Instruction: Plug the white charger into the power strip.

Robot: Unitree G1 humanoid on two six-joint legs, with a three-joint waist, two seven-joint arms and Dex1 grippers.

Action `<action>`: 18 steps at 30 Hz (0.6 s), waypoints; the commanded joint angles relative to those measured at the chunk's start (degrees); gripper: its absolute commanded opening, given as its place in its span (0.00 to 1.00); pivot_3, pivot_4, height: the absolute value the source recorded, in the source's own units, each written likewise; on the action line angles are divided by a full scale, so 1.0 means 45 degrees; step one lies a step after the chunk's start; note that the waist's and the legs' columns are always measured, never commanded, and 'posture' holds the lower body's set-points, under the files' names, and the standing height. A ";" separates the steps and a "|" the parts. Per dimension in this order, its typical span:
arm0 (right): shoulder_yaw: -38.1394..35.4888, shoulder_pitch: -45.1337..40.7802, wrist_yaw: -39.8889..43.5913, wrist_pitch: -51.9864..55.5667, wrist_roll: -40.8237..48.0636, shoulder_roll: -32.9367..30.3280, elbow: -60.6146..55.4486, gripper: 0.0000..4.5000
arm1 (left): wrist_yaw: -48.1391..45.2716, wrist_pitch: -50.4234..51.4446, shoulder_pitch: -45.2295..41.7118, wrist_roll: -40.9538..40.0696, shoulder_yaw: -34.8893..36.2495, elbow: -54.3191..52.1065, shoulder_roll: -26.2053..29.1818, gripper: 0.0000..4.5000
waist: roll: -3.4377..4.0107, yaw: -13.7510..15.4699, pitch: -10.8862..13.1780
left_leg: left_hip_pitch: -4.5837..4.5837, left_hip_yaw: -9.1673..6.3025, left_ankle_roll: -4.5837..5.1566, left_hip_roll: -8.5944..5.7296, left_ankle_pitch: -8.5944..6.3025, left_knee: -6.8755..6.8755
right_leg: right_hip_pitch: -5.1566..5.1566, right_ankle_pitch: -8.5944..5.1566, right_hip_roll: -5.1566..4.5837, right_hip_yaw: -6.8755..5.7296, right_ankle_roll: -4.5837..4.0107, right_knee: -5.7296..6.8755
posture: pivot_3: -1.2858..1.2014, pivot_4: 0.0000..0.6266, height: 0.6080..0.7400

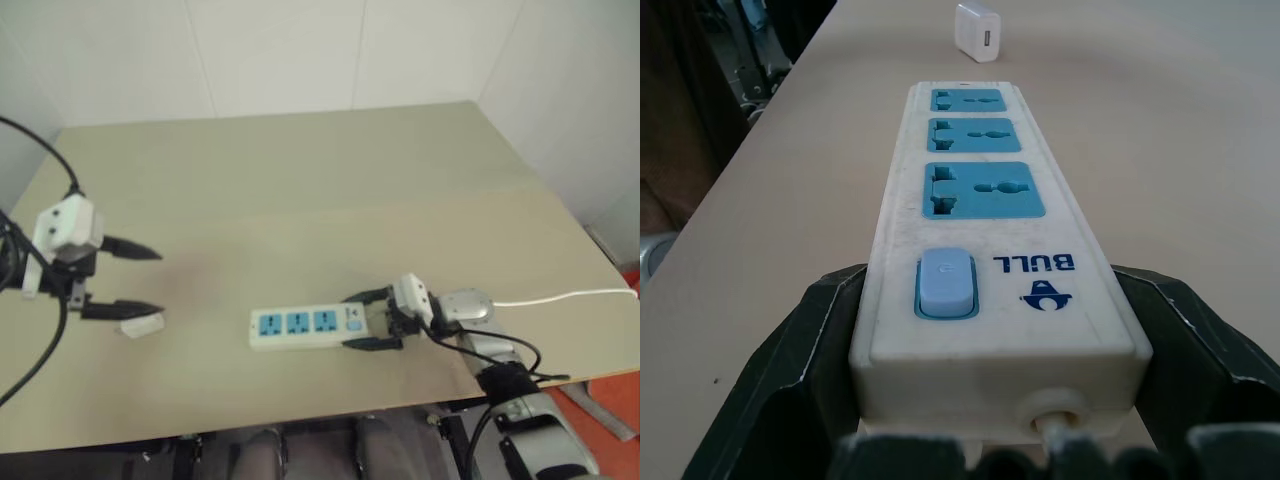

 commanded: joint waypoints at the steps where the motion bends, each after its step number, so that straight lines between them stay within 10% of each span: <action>1: 0.0155 -0.0158 0.0287 -0.0171 0.0075 0.0117 -0.0100 0.76 | -0.0634 0.0375 0.0845 0.0323 0.1256 -0.0100 0.1302 1.00 | -0.0001 0.0008 0.0001 | -0.0002 0.0000 0.0000 0.0000 0.0000 -0.0001 | -0.0001 0.0000 0.0001 0.0000 0.0000 0.0002 | 0.52 0.24 1.00; 18: 0.0168 0.0588 -0.0295 0.0491 0.0159 0.0277 -0.0943 0.76 | 0.1025 0.1617 0.1619 0.2497 -0.1041 -0.1545 0.2910 1.00 | 0.0002 0.0009 0.0003 | 0.0002 0.0006 0.0000 0.0002 0.0000 -0.0020 | 0.0003 -0.0002 0.0006 -0.0004 -0.0002 0.0000 | 0.52 0.24 1.00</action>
